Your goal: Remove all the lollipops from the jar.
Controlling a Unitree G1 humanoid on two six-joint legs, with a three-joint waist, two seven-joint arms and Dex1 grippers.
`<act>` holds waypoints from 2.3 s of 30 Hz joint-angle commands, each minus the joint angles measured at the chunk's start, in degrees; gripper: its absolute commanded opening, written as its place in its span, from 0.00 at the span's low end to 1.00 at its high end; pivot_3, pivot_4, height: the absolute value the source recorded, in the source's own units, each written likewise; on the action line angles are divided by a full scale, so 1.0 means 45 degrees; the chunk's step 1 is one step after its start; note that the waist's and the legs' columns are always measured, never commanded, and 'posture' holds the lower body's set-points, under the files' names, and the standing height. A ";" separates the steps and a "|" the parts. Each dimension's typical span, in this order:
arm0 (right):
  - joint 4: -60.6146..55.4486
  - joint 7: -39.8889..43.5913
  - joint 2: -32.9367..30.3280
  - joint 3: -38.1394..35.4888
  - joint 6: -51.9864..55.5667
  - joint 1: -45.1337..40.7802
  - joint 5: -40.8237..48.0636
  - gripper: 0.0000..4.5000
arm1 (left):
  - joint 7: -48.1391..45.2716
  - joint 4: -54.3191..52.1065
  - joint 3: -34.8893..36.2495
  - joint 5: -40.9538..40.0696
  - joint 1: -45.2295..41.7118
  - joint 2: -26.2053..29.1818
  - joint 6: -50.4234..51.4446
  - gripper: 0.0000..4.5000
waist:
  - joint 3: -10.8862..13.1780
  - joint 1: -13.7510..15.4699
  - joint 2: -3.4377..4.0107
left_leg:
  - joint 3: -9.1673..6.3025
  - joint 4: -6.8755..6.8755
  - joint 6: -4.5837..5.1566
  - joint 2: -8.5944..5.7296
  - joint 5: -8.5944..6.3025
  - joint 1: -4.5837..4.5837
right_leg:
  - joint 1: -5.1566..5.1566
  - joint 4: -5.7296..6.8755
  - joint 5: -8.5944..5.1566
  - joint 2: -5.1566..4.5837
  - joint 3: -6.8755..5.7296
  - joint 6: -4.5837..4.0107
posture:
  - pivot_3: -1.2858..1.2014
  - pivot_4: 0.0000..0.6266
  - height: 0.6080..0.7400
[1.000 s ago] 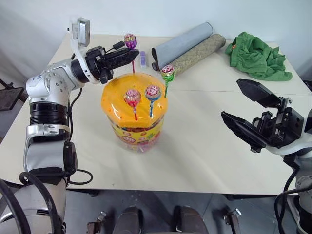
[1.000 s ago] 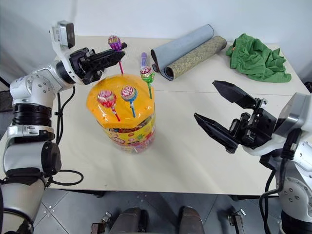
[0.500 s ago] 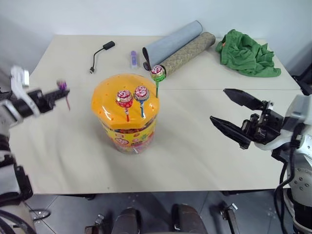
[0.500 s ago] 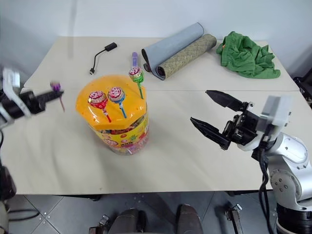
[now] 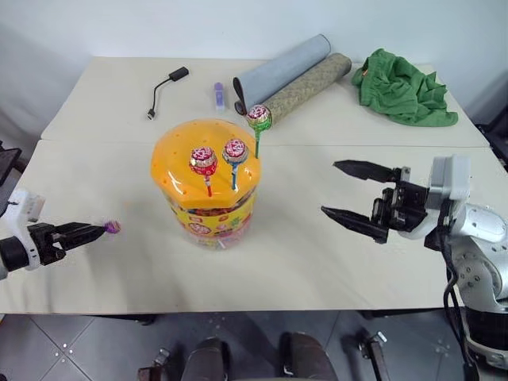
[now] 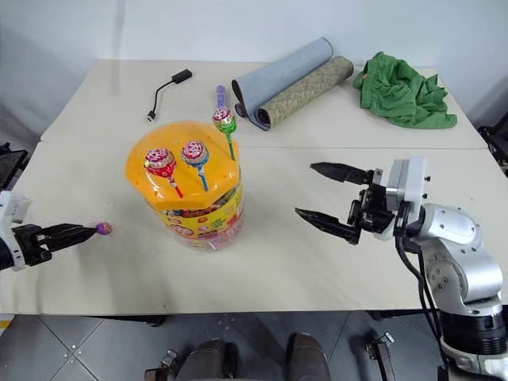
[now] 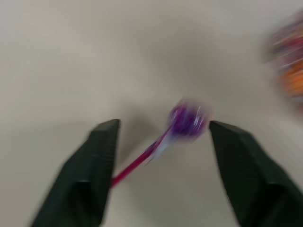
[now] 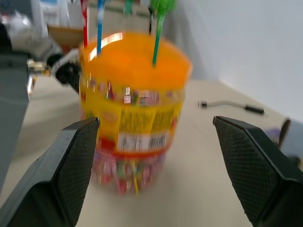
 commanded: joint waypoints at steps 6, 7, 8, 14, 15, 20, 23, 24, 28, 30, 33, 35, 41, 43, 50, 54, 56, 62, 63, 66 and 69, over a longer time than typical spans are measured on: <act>0.1071 -0.2074 0.1883 0.2051 0.2095 -0.3856 -0.0452 0.89 | -0.2355 -0.3854 0.4174 -0.3504 0.1448 -0.1741 -0.2711 0.78 | 0.0002 -0.0202 0.0004 | -0.0001 -0.0002 0.0000 0.0010 0.0000 -0.0001 | -0.0003 -0.0001 0.0001 -0.0012 0.0001 -0.0002 | 0.52 0.24 1.00; 0.1281 -0.2277 0.2105 0.2245 0.2302 -0.4244 -0.0579 0.89 | -0.2191 -0.4609 0.4339 -0.4182 0.1580 -0.1974 -0.2361 0.78 | 0.0001 -0.0205 0.0002 | -0.0018 -0.0001 0.0000 0.0014 0.0000 -0.0009 | -0.0001 0.0004 0.0001 -0.0018 -0.0009 -0.0002 | 0.52 0.24 1.00; 0.1426 -0.2405 0.2265 0.2361 0.2445 -0.4498 -0.0671 0.89 | -0.2037 -0.5127 0.4449 -0.4649 0.1700 -0.2126 -0.2146 0.78 | 0.0000 -0.0198 0.0000 | -0.0080 0.0003 0.0000 0.0039 0.0000 -0.0010 | -0.0001 0.0012 0.0002 -0.0028 -0.0009 -0.0002 | 0.52 0.24 1.00; 0.2253 -0.2108 0.3145 0.3104 0.2564 -0.5432 -0.1176 0.85 | -0.1182 -0.7743 0.4422 -0.6385 0.2788 -0.2440 -0.1386 0.79 | -0.0002 -0.0274 -0.0003 | -0.0144 0.0000 0.0004 0.0005 -0.0003 -0.0017 | 0.0004 0.0018 0.0004 -0.0029 -0.0009 -0.0002 | 0.52 0.24 1.00; 0.2307 -0.1943 0.3169 0.3072 0.2589 -0.5445 -0.1115 0.81 | -0.1089 -0.7927 0.4429 -0.6507 0.2884 -0.2439 -0.1385 0.79 | -0.0002 -0.0271 -0.0003 | -0.0144 -0.0001 0.0004 0.0003 -0.0002 -0.0018 | 0.0004 0.0016 0.0004 -0.0027 -0.0010 -0.0002 | 0.52 0.24 1.00; 0.2360 -0.1154 0.3287 0.2991 0.2453 -0.5468 -0.0990 0.45 | -0.0619 -0.8492 0.4439 -0.7197 0.2997 -0.2319 -0.1434 0.79 | -0.0002 -0.0252 -0.0003 | -0.0144 0.0000 0.0004 -0.0013 -0.0002 -0.0017 | 0.0007 0.0013 0.0003 -0.0022 -0.0012 -0.0002 | 0.52 0.24 1.00; 0.2324 -0.0629 0.3453 0.2745 0.2166 -0.5410 -0.0691 0.23 | -0.0420 -0.8621 0.4255 -0.7565 0.2760 -0.2233 -0.1461 0.79 | -0.0002 -0.0255 -0.0002 | -0.0143 0.0000 0.0004 -0.0016 -0.0002 -0.0017 | 0.0007 0.0009 0.0003 -0.0018 -0.0012 -0.0002 | 0.52 0.24 1.00; 0.2324 -0.0452 0.3506 0.2640 0.2089 -0.5395 -0.0579 0.15 | -0.0461 -0.8638 0.4190 -0.7612 0.2760 -0.2173 -0.1451 0.79 | -0.0002 -0.0256 -0.0002 | -0.0143 0.0000 0.0004 -0.0016 -0.0002 -0.0017 | 0.0007 0.0007 0.0003 -0.0015 -0.0012 -0.0002 | 0.52 0.24 1.00; 0.2533 0.0235 0.3725 0.1752 0.1757 -0.5520 0.0276 0.00 | -0.0624 -0.8503 0.3676 -0.7407 0.2499 -0.1950 -0.1711 0.79 | -0.0002 -0.0254 -0.0002 | -0.0141 -0.0001 0.0004 -0.0021 -0.0002 -0.0018 | 0.0008 0.0002 0.0004 -0.0012 -0.0013 -0.0002 | 0.52 0.24 1.00; 0.2763 0.0079 0.3720 0.0999 0.1759 -0.5751 0.0804 0.00 | -0.0869 -0.8219 0.3214 -0.7102 0.2173 -0.1788 -0.1953 0.79 | -0.0001 -0.0212 -0.0001 | -0.0141 -0.0001 0.0004 -0.0025 -0.0002 -0.0020 | 0.0009 -0.0001 0.0003 -0.0011 -0.0016 -0.0002 | 0.52 0.24 1.00; 0.3397 -0.0692 0.2910 -0.0249 0.2326 -0.6168 0.1190 0.00 | -0.1744 -0.7644 0.2504 -0.6640 0.1773 -0.1198 -0.2128 0.79 | 0.0002 -0.0205 0.0003 | -0.0139 0.0002 0.0004 -0.0032 -0.0002 -0.0020 | 0.0014 -0.0003 0.0004 -0.0011 -0.0016 -0.0002 | 0.52 0.24 1.00; 0.4491 -0.0031 0.0515 -0.0196 0.2063 -0.5533 -0.0707 0.00 | -0.2611 -0.7376 0.2033 -0.6177 0.1861 -0.0699 -0.2238 0.79 | 0.0003 -0.0177 0.0005 | -0.0138 0.0001 0.0004 -0.0034 -0.0002 -0.0021 | 0.0014 -0.0005 0.0003 -0.0007 -0.0021 -0.0002 | 0.52 0.24 1.00; 0.7273 0.1179 -0.4760 0.1667 -0.0160 -0.2236 -0.5911 0.00 | -0.4227 -0.6946 0.1008 -0.4706 0.2377 -0.0442 -0.3252 0.79 | 0.0006 -0.0062 0.0010 | 0.0022 -0.0033 0.0013 -0.0033 -0.0046 -0.0021 | 0.0004 -0.0059 0.0002 -0.0008 -0.0025 0.0000 | 0.52 0.24 1.00; 0.7496 0.1052 -0.5124 0.1954 -0.0096 -0.1401 -0.6501 0.00 | -0.4275 -0.6824 0.0725 -0.4495 0.2255 -0.0588 -0.3520 0.79 | 0.0017 -0.0197 0.0029 | 0.0056 -0.0032 0.0008 -0.0020 -0.0049 -0.0020 | -0.0009 -0.0063 0.0001 -0.0006 -0.0029 0.0002 | 0.52 0.24 1.00; 0.8823 0.1486 -0.4714 0.1766 -0.1666 -0.0020 -0.7011 0.16 | -0.4282 -0.6654 0.0241 -0.4300 0.1741 -0.0817 -0.4045 0.79 | 0.0037 -0.0337 0.0065 | 0.0089 0.0004 0.0009 0.0005 -0.0021 0.0012 | -0.0009 -0.0044 0.0000 -0.0009 0.0015 -0.0009 | 0.52 0.24 1.00; 0.8409 0.2389 -0.4520 0.0969 -0.2380 0.0042 -0.6010 0.44 | -0.4287 -0.6393 0.0407 -0.4285 0.1629 -0.0664 -0.4035 0.79 | 0.0039 -0.0215 0.0069 | 0.0063 0.0005 0.0009 0.0004 -0.0023 0.0010 | -0.0007 -0.0044 0.0000 -0.0014 0.0014 -0.0008 | 0.52 0.24 1.00; 0.7481 0.3158 -0.3963 0.0234 -0.2525 -0.0244 -0.4540 0.58 | -0.4209 -0.6232 0.0579 -0.4357 0.1603 -0.0642 -0.3984 0.79 | 0.0040 -0.0202 0.0071 | 0.0060 0.0005 0.0009 0.0003 -0.0023 0.0004 | -0.0006 -0.0044 0.0000 -0.0013 0.0003 -0.0008 | 0.52 0.24 1.00; 0.3013 0.3161 -0.2638 -0.0019 0.0103 -0.1488 -0.0932 0.64 | -0.3771 -0.5791 0.1176 -0.4717 0.1556 -0.0774 -0.3698 0.79 | 0.0055 -0.0206 0.0095 | -0.0003 0.0006 0.0009 0.0014 -0.0023 0.0010 | -0.0004 -0.0038 0.0000 -0.0010 0.0004 -0.0009 | 0.52 0.24 1.00; 0.2237 0.2888 -0.2210 0.0265 0.0440 -0.1846 -0.0484 0.64 | -0.3760 -0.5740 0.1255 -0.4658 0.1673 -0.0848 -0.3759 0.79 | 0.0054 -0.0199 0.0094 | -0.0016 0.0006 0.0008 0.0011 -0.0024 0.0011 | -0.0004 -0.0030 0.0001 -0.0011 -0.0001 -0.0009 | 0.52 0.24 1.00; 0.0826 0.2161 -0.1003 0.1021 0.1136 -0.2829 0.0212 0.64 | -0.3680 -0.5702 0.1448 -0.4682 0.1913 -0.1097 -0.3873 0.79 | 0.0049 -0.0205 0.0084 | -0.0044 0.0006 0.0002 0.0011 -0.0031 0.0002 | -0.0002 -0.0030 0.0001 -0.0012 -0.0020 -0.0009 | 0.52 0.24 1.00; 0.0537 0.1957 0.0412 0.2356 0.1372 -0.4262 -0.0057 0.64 | -0.3464 -0.5958 0.1448 -0.4730 0.2029 -0.1289 -0.3841 0.79 | 0.0049 -0.0203 0.0083 | -0.0055 0.0007 0.0002 0.0003 -0.0031 -0.0002 | -0.0002 -0.0024 0.0002 -0.0013 -0.0027 -0.0009 | 0.52 0.24 1.00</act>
